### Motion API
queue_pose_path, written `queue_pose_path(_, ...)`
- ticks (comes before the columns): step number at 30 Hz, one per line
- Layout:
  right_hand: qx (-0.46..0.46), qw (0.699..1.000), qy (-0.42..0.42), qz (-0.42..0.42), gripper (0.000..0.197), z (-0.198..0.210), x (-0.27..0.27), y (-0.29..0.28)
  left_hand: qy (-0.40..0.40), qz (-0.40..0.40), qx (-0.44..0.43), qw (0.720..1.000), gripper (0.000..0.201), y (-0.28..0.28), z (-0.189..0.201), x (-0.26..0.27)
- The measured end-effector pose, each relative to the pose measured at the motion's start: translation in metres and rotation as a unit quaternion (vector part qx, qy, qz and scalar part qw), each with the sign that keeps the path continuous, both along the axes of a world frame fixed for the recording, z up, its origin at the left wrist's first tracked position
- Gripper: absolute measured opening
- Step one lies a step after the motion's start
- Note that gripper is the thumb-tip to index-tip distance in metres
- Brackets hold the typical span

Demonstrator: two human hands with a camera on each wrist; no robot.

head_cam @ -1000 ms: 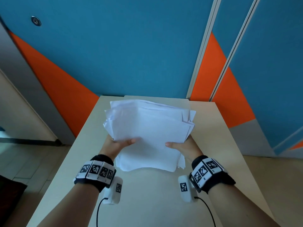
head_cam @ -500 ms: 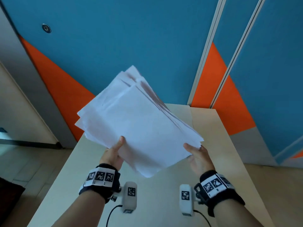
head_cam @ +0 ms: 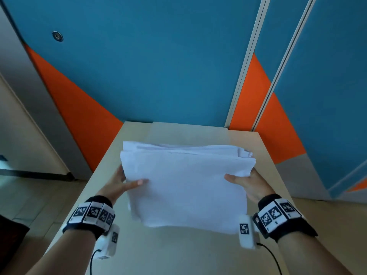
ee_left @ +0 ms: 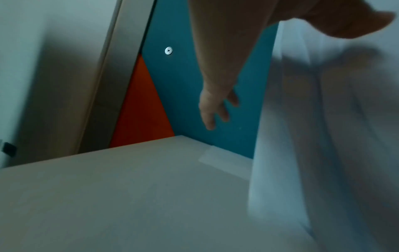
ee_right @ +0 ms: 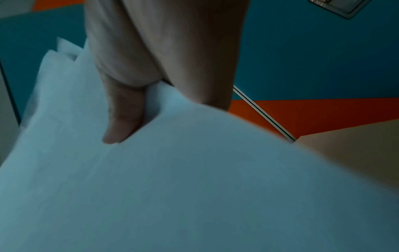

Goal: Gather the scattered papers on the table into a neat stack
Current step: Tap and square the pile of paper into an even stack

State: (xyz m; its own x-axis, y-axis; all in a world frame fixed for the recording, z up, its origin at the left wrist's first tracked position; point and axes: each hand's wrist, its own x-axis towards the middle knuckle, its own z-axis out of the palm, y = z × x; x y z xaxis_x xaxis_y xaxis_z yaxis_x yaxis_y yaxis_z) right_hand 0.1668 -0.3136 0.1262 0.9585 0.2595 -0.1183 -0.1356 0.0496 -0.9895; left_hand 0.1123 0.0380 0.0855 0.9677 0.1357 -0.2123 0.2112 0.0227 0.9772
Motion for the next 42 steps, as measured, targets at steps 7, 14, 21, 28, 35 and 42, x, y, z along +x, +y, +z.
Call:
queue_pose_path(7, -0.049, 0.999, -0.006, -0.01, 0.05, 0.005, -0.012, 0.021, -0.023, 0.08, -0.073, 0.994, 0.052, -0.024, 0.006, 0.0)
queue_pose_path(14, -0.032, 0.992, -0.059, -0.104, 0.032, 0.001, -0.006, 0.029, -0.105, 0.079, -0.046, 0.99, 0.029, -0.039, 0.031, 0.003)
queue_pose_path(21, -0.032, 0.992, 0.058, -0.11, 0.037, -0.05, -0.02, 0.029, -0.007, 0.004, -0.007, 1.0, 0.068, -0.03, -0.018, -0.006)
queue_pose_path(28, -0.022, 0.998, 0.014, -0.061, 0.044, -0.032, -0.005, 0.014, -0.052, -0.02, -0.03, 0.998, 0.073, -0.008, -0.012, 0.004)
queue_pose_path(35, -0.033, 0.997, 0.003, -0.076, 0.041, -0.041, -0.016, 0.013, 0.002, -0.011, 0.078, 0.997, 0.052, -0.022, -0.027, 0.004)
queue_pose_path(42, 0.022, 0.985, -0.084, -0.147, 0.026, -0.01, -0.012, 0.028, -0.103, 0.073, 0.057, 0.99, 0.027, -0.03, 0.01, 0.014)
